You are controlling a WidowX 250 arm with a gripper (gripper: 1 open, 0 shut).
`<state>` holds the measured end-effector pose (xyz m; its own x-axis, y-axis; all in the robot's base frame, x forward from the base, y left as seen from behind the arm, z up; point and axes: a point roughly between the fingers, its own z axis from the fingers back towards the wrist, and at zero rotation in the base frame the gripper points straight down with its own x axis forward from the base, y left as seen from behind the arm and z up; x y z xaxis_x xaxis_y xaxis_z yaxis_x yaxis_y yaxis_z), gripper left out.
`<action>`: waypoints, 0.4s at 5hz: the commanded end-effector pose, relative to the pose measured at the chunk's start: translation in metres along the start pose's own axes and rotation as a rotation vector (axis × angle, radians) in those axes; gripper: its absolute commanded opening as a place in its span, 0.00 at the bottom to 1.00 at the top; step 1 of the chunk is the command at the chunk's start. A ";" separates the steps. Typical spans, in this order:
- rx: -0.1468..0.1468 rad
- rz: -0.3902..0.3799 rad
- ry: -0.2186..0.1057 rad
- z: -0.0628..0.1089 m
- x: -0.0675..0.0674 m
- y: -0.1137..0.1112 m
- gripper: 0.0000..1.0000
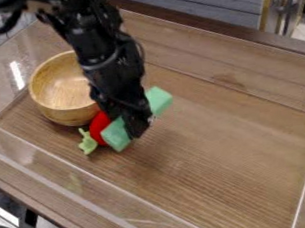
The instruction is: Put the green stick in the brown bowl
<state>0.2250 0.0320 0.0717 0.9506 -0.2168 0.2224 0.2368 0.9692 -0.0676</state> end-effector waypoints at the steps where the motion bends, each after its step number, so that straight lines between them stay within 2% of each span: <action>1: 0.054 0.099 -0.078 0.033 0.015 0.027 0.00; 2: 0.103 0.254 -0.115 0.053 0.003 0.061 1.00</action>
<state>0.2243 0.0933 0.1057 0.9610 0.0544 0.2713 -0.0385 0.9972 -0.0636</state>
